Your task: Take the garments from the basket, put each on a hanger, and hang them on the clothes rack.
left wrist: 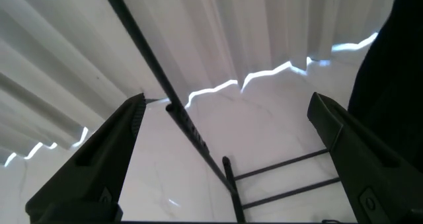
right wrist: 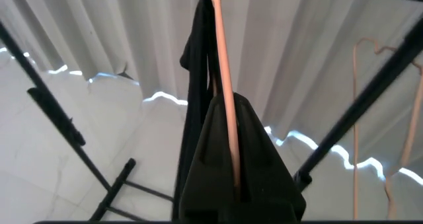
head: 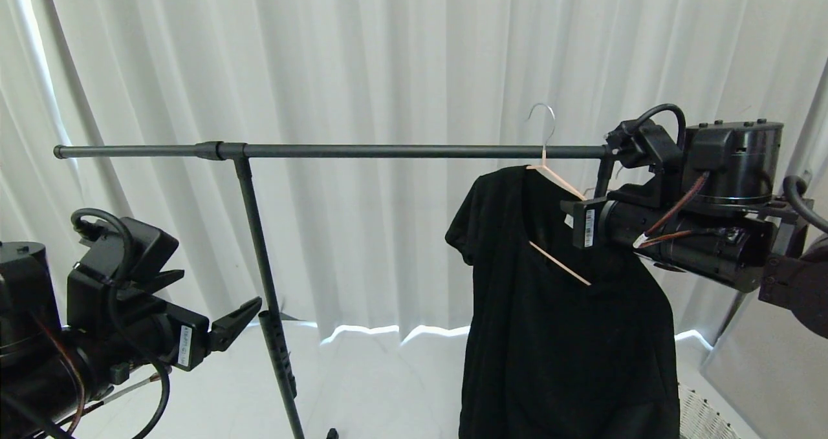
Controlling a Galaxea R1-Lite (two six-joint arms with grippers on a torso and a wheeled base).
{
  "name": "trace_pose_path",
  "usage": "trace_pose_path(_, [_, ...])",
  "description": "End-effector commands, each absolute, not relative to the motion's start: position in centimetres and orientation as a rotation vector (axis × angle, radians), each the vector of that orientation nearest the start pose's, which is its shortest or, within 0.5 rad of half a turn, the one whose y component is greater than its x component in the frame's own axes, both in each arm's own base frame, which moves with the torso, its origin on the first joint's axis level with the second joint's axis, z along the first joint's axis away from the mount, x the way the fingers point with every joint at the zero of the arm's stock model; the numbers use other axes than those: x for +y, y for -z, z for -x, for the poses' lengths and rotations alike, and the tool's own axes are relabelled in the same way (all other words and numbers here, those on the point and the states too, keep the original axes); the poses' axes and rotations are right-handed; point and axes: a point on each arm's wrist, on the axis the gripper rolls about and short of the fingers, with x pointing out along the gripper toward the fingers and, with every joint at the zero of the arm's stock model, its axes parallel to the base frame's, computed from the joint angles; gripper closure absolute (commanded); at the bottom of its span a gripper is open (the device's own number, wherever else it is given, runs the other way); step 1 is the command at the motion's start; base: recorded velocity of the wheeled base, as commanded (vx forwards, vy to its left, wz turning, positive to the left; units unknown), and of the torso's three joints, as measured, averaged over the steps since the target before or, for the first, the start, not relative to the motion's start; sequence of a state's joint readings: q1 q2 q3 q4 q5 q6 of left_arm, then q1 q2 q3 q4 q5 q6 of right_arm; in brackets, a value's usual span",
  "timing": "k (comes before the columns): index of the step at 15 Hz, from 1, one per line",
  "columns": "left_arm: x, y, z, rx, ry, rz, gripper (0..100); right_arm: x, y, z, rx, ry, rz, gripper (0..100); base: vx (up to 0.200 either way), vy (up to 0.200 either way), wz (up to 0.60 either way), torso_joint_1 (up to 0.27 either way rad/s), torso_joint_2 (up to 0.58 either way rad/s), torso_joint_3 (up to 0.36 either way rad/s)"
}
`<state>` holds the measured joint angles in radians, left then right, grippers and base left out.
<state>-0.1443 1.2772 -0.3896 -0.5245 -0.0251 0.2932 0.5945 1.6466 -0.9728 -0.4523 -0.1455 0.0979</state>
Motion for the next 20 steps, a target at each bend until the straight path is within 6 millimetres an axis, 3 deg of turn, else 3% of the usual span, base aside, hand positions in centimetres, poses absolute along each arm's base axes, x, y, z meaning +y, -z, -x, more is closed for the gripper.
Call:
trace_pose_path(1, [-2.7, -16.3, -17.6, 0.337, 0.227, -0.312, 0, 17.1, -22.3, -25.8, 0.236, -0.436, -0.013, 100, 0.2, 0.0, 0.0, 0.002, 0.0, -0.002])
trace_pose_path(6, [-3.1, -16.2, -17.6, 0.334, 0.249, -0.322, 0, 17.3, -21.7, -26.2, 0.245, -0.434, -0.009, 100, 0.2, 0.0, 0.0, 0.001, 0.0, 0.004])
trace_pose_path(12, [-3.5, -16.3, -17.5, 0.33, 0.267, -0.324, 0, 17.7, -20.5, -27.3, 0.276, -0.421, 0.004, 100, 0.0, 0.0, 0.0, 0.0, 0.0, 0.0])
trace_pose_path(17, [-4.5, -16.3, -17.2, 0.319, 0.329, -0.336, 0, 17.7, -18.7, -29.9, 0.316, -0.347, 0.021, 100, 0.0, 0.0, 0.0, 0.0, 0.0, 0.0])
trace_pose_path(20, [-4.8, -16.4, -17.3, 0.314, 0.34, -0.335, 0, 17.8, -18.2, -30.1, 0.329, -0.345, 0.028, 100, 0.0, 0.0, 0.0, 0.0, 0.0, 0.0])
